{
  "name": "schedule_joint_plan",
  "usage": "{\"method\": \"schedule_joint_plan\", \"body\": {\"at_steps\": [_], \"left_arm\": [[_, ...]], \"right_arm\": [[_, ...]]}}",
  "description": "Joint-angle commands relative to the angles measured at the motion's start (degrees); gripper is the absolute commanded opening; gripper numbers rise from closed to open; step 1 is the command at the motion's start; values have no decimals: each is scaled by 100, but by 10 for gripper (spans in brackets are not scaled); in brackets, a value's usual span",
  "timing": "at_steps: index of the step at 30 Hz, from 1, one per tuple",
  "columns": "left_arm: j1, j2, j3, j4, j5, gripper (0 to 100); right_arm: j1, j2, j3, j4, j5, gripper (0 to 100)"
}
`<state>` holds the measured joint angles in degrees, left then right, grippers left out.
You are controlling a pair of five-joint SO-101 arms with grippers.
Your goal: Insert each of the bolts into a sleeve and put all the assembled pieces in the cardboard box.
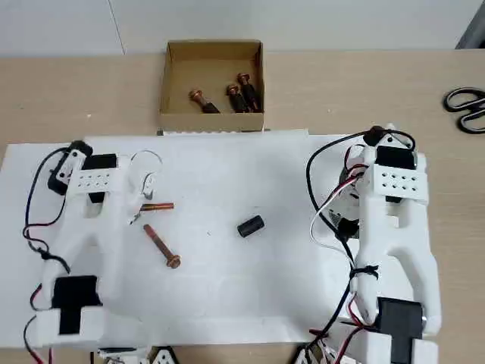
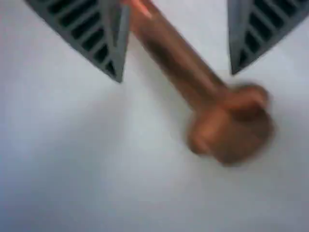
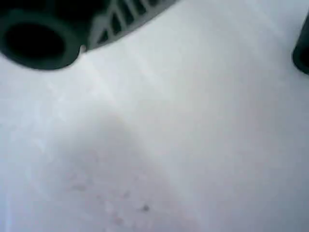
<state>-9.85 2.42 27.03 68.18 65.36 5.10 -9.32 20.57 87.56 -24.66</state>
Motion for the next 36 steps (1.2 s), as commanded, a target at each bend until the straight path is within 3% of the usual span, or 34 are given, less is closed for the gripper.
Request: {"method": "schedule_joint_plan", "body": {"at_steps": [1,7,12,18,24,30,36], "left_arm": [[-211,237,-215,-176,9,137],[-308,633,-532,-149,-18,136],[-299,668,-541,-158,-18,11],[-290,642,-681,-132,-18,6],[-220,642,-1657,668,-44,6],[-88,633,-3116,1829,-1029,6],[-70,633,-4365,2391,-1855,6]], "right_arm": [[66,-233,-18,-4,18,3],[66,-233,-18,-4,18,3],[66,-233,-18,-13,18,3],[66,-233,-18,-57,18,3],[22,-242,-62,-22,35,3],[-189,-1156,-237,435,88,3],[-1288,-2993,-325,593,712,2]]}}
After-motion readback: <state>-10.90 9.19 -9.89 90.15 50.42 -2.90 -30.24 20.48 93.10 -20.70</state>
